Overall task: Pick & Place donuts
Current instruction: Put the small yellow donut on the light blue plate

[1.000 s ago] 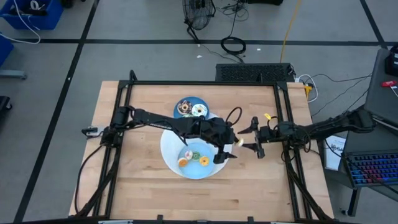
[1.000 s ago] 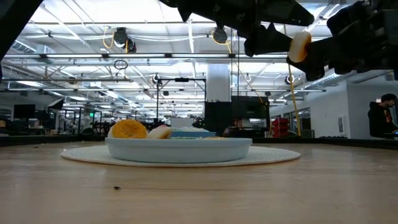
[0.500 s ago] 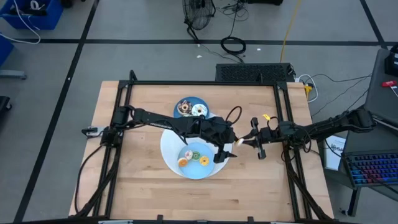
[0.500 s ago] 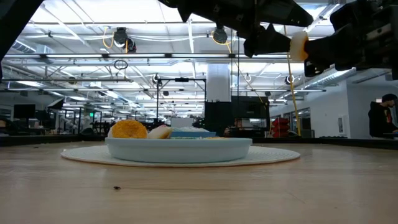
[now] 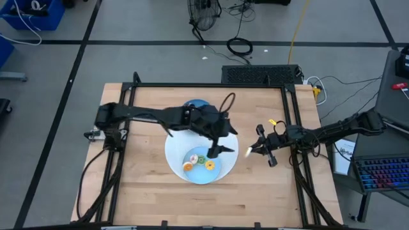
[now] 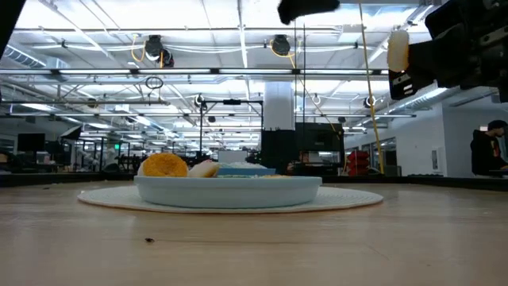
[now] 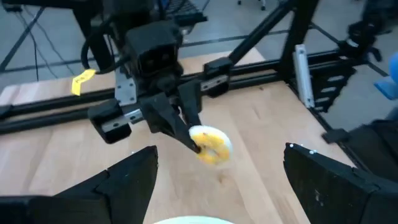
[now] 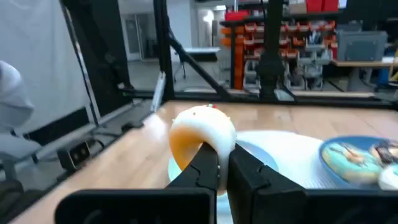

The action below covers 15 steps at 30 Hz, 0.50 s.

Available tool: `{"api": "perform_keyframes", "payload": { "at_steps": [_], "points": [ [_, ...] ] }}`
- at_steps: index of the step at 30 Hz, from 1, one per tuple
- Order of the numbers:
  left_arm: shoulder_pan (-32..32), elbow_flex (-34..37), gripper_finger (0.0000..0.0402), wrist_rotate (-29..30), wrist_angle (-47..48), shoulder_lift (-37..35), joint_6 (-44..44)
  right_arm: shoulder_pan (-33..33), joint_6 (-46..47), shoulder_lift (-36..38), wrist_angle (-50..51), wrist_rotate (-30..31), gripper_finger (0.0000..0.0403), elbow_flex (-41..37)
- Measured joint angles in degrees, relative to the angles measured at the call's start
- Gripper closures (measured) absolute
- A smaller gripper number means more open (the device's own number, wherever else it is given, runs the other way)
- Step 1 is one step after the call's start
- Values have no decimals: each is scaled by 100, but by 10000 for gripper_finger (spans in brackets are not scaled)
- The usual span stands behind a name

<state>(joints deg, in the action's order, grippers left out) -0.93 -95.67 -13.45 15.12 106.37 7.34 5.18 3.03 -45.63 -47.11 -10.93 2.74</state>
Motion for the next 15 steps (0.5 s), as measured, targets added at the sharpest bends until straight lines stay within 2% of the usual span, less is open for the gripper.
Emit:
{"api": "perform_keyframes", "payload": {
  "at_steps": [2,5,7,13,15],
  "points": [
    [-53,196,57,-3,36,-261,63,96,49,15,34,4,399,0],
    [-188,855,57,26,-158,-719,68,223,47,13,18,25,400,0],
    [-307,1570,57,217,-666,-1051,-32,276,31,13,5,25,400,0],
    [-471,3915,57,1397,-2582,-2354,-766,281,-68,13,-53,45,400,0],
    [-480,4676,57,1588,-3030,-2842,-970,281,-68,13,-86,47,400,0]
  ]
}}
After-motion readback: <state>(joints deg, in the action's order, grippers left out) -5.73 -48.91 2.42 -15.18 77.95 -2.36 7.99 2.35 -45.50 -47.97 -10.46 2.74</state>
